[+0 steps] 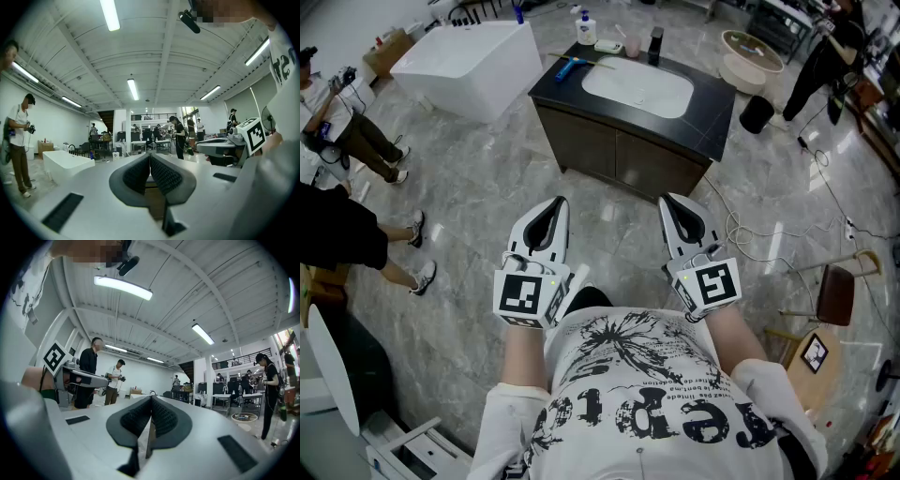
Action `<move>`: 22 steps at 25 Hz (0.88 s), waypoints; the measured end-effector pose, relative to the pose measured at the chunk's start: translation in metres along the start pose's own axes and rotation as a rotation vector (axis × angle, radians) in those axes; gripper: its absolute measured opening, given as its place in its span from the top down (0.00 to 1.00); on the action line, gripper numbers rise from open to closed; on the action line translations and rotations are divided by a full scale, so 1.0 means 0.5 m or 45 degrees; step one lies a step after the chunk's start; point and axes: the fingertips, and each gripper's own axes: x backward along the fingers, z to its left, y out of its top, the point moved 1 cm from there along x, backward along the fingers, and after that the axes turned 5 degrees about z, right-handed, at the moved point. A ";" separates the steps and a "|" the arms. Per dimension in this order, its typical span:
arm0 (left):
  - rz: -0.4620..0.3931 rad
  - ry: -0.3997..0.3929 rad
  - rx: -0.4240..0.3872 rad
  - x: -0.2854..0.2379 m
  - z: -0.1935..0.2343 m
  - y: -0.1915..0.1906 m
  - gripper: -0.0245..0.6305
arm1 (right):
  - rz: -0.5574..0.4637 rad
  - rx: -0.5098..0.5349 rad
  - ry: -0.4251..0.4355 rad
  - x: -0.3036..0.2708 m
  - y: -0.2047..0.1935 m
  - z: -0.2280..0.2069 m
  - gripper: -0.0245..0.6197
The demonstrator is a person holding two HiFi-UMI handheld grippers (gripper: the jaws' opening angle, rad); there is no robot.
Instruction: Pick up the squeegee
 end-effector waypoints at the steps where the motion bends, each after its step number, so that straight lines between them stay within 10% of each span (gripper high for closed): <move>1: 0.000 -0.001 0.000 -0.001 0.001 -0.001 0.94 | -0.002 -0.002 -0.001 -0.001 -0.001 0.000 0.94; 16: 0.019 -0.043 0.056 -0.059 -0.011 -0.023 0.92 | 0.015 -0.098 -0.035 -0.014 -0.030 -0.051 0.94; 18: -0.009 -0.044 0.071 -0.078 -0.002 -0.023 0.51 | 0.016 -0.110 -0.038 -0.029 -0.039 -0.064 0.94; 22: -0.014 0.002 0.065 -0.112 0.048 -0.023 0.46 | 0.037 -0.139 -0.047 -0.080 -0.053 -0.082 0.94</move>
